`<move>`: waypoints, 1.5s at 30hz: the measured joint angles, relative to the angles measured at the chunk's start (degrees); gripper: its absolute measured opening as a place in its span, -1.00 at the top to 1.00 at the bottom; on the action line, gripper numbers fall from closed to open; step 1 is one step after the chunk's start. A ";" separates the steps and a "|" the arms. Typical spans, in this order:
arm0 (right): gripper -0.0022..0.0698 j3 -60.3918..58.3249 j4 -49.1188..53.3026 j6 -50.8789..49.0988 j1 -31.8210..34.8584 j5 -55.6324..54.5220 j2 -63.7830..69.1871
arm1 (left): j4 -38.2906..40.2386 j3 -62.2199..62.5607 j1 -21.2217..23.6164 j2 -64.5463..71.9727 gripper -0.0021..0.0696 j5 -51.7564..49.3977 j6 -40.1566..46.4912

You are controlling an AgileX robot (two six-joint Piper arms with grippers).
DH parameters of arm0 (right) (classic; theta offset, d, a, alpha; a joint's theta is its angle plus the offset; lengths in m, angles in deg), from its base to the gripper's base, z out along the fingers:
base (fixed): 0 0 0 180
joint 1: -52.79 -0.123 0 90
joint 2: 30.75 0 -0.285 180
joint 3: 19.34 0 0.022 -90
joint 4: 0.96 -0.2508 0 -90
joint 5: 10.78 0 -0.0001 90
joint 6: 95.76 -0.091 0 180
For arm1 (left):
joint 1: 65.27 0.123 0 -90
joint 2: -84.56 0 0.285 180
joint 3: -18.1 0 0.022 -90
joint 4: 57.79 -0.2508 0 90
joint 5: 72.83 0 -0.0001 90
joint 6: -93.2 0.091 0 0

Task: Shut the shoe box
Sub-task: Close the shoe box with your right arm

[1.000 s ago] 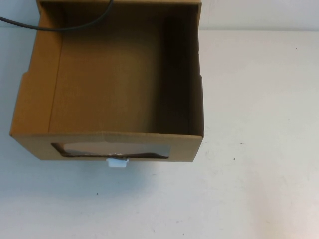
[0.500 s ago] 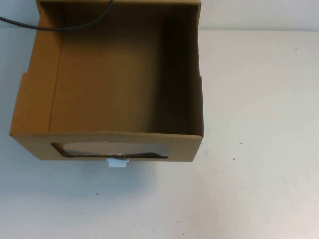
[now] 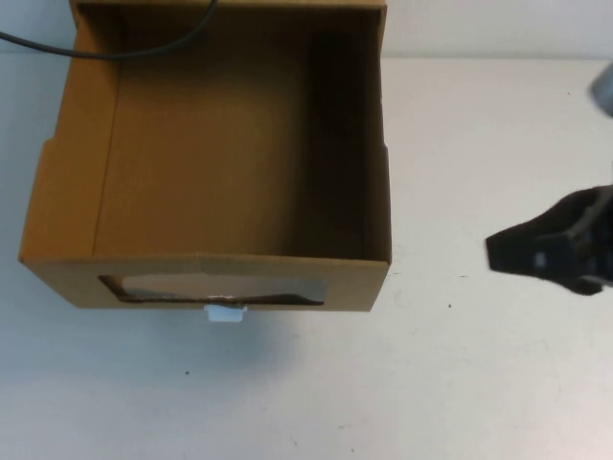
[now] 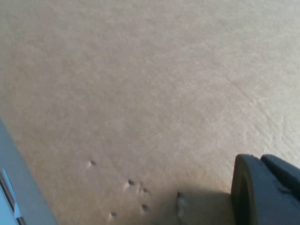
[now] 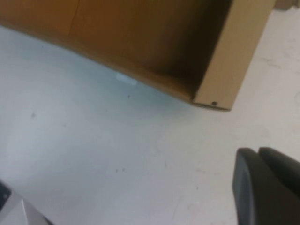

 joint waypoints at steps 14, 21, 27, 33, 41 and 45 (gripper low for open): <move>0.97 2.36 45.71 -35.31 -44.84 -10.61 12.59 | 0.09 0.00 0.00 0.00 0.96 0.00 0.00; 0.97 -2.71 72.87 -55.99 -54.79 -15.67 17.43 | 0.09 0.00 0.00 0.00 0.96 0.00 0.00; 0.97 -6.25 89.30 -71.19 -55.01 -20.72 20.64 | 0.09 0.00 0.00 0.00 0.96 0.00 0.00; 0.97 -6.46 97.48 -79.75 -55.01 -21.77 25.00 | 0.09 0.00 0.00 0.00 0.96 0.00 0.00; 0.97 -6.59 98.09 -82.97 -53.46 -22.69 29.59 | 0.09 0.00 0.00 0.00 0.96 0.00 0.00; 0.97 -6.59 98.33 -83.68 -49.76 -24.43 30.10 | 0.09 0.00 0.00 0.00 0.96 0.00 0.00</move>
